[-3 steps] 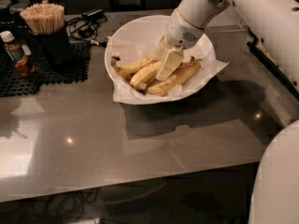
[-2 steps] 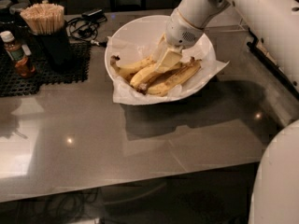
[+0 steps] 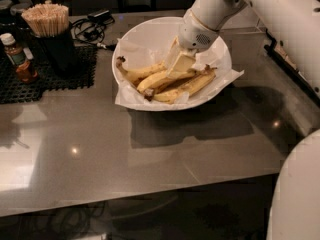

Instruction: Pick banana from white bowl

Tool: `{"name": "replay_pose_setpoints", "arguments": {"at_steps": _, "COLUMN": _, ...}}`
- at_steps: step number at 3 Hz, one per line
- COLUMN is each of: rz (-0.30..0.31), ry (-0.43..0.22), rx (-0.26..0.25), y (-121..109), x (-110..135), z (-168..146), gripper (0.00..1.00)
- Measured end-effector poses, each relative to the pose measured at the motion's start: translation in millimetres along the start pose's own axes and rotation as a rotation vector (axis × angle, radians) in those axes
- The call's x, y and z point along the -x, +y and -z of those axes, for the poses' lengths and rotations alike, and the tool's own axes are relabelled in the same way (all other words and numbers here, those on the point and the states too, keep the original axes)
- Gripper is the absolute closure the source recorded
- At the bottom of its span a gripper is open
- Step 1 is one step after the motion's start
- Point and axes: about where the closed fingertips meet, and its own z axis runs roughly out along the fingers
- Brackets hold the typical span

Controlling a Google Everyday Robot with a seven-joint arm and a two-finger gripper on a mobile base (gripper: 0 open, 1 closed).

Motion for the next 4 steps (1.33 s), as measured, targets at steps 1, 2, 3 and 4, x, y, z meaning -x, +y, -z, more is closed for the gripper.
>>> {"name": "replay_pose_setpoints", "arguments": {"at_steps": 1, "rz": 0.0, "ry": 0.0, "rx": 0.001, "y": -0.3, "x": 0.2, "z": -0.8, "gripper": 0.29}}
{"name": "replay_pose_setpoints", "arguments": {"at_steps": 2, "rz": 0.001, "ry": 0.003, "rx": 0.003, "y": -0.2, "x": 0.7, "z": -1.7, "gripper": 0.06}}
{"name": "replay_pose_setpoints", "arguments": {"at_steps": 3, "rz": -0.008, "ry": 0.002, "rx": 0.008, "y": 0.0, "x": -1.6, "z": -4.3, "gripper": 0.01}}
{"name": "replay_pose_setpoints", "arguments": {"at_steps": 4, "rz": -0.026, "ry": -0.002, "rx": 0.01, "y": -0.8, "x": -6.8, "z": -7.0, "gripper": 0.16}}
